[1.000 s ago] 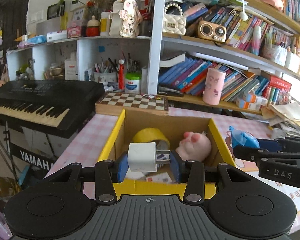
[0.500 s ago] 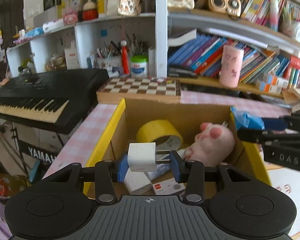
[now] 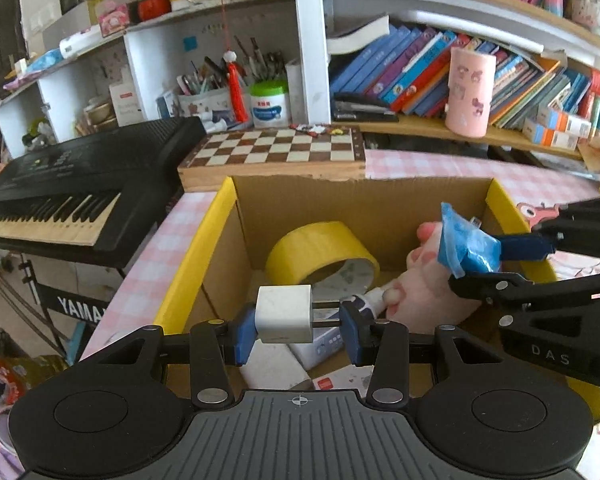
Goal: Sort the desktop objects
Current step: 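Lower the plug and blue item into the yellow box and open both grippers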
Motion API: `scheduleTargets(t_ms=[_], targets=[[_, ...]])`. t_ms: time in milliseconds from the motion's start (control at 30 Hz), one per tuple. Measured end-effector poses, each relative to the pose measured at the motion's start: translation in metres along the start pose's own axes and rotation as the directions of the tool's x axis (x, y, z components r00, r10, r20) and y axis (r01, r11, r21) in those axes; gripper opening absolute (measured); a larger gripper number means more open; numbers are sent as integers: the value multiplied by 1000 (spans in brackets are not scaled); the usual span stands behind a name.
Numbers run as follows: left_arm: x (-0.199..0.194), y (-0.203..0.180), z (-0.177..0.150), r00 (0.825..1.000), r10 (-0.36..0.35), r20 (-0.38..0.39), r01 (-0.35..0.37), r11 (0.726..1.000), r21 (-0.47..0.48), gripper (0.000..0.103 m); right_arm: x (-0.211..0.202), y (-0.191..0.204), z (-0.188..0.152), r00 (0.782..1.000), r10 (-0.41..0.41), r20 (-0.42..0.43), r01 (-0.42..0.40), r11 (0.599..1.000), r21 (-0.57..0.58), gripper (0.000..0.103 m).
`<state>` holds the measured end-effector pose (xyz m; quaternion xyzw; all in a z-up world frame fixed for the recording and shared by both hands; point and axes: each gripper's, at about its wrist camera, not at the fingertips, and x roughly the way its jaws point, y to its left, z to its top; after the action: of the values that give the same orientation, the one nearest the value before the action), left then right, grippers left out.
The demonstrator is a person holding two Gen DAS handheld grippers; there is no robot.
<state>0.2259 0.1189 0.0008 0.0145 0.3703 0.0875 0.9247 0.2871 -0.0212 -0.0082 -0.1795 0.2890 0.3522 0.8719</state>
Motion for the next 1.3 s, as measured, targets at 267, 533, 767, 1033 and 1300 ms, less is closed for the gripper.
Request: scheduleTargets(t_ms=[267,533,767,1033,1300], targets=[[15,-8,-7,999,-12,-45,14,999,49,42,11,2,2,1000,-10,-22,9,998,-63,30],[19,-18,-13,999,-33,-37,36,996,78,43,11,8,0,999,-36,-28,33,995,-96,31],[14,-23,-14,999,-27,-24,30,991,129,52,13,16,-1,997,-74,-31,69,989,-134,34],[-21,-11,-15,996,19,83,-26,995,94,81,-7,16,-3,993,-108,47,110,992,-54,49],[-62,-13,-21,986,-2,167,-10,997,74,85,-47,25,-7,977,-160,138,160,987,13,52]])
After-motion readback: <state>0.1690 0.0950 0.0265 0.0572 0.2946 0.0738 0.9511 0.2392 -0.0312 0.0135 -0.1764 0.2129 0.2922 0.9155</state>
